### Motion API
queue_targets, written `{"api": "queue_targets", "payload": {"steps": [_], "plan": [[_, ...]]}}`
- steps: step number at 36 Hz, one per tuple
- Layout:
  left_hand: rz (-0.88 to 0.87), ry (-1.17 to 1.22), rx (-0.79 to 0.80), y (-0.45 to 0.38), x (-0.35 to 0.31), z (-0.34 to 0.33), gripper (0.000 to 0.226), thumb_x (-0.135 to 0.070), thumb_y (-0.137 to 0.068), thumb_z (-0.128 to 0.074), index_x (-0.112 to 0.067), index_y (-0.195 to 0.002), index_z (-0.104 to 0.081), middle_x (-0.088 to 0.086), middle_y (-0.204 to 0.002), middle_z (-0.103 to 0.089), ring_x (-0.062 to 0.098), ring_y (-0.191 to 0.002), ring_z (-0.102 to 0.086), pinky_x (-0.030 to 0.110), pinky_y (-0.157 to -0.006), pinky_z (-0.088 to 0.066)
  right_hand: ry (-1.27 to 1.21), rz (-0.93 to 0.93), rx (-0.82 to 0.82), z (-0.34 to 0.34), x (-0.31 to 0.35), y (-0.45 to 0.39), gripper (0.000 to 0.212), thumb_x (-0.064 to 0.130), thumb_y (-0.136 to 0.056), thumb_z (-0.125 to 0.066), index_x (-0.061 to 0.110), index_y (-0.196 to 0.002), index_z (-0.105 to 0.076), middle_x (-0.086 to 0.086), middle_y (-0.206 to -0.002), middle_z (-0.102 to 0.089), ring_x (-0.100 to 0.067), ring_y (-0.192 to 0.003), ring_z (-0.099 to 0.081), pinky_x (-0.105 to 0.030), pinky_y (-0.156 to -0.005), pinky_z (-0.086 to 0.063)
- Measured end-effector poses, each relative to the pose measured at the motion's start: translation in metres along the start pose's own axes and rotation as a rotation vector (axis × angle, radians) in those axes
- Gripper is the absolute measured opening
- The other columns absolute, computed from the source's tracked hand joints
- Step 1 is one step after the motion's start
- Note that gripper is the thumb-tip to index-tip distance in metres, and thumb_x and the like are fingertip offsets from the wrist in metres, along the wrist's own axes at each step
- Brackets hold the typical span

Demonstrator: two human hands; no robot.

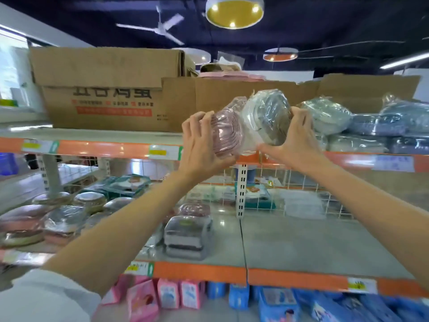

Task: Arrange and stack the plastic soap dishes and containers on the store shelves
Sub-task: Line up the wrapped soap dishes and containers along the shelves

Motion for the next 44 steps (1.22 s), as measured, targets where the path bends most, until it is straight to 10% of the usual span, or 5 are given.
{"api": "queue_targets", "payload": {"steps": [9,28,44], "plan": [[-0.105,-0.024,0.195,0.074,-0.025,-0.027,0.101,-0.069,-0.059,-0.059,-0.007,-0.136,-0.037,0.012,-0.130,-0.038,0.029,-0.116,-0.034,0.043,-0.103,-0.034,0.088,-0.022,0.127,-0.003,-0.054,0.082,0.100,0.046,-0.065,-0.081,0.004,-0.136,-0.025,-0.013,-0.129,-0.027,-0.027,-0.121,-0.029,-0.039,-0.104,-0.029],[0.083,-0.106,1.108,0.199,0.025,-0.164,0.096,-0.057,-0.069,-0.073,-0.013,-0.139,-0.025,0.003,-0.138,-0.028,0.029,-0.130,-0.024,0.053,-0.102,-0.035,0.370,-0.273,0.726,-0.120,-0.145,0.164,0.095,0.057,-0.070,-0.069,0.007,-0.137,-0.024,-0.011,-0.135,-0.029,-0.028,-0.124,-0.031,-0.039,-0.098,-0.037],[-0.095,-0.150,1.402,0.223,0.076,-0.255,0.058,-0.039,-0.096,-0.048,0.003,-0.134,-0.036,0.020,-0.135,-0.039,0.033,-0.129,-0.037,0.040,-0.107,-0.027,0.293,-0.387,0.811,-0.240,-0.185,0.120,0.100,0.052,-0.066,-0.078,0.008,-0.139,-0.026,-0.010,-0.133,-0.029,-0.028,-0.125,-0.029,-0.043,-0.099,-0.041]]}}
Point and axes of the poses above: each hand's wrist, its own y-axis away from the middle knuckle, its own z-axis out of the back of the hand, x = y × z, the point moved 6 cm from there along -y, towards the middle knuckle
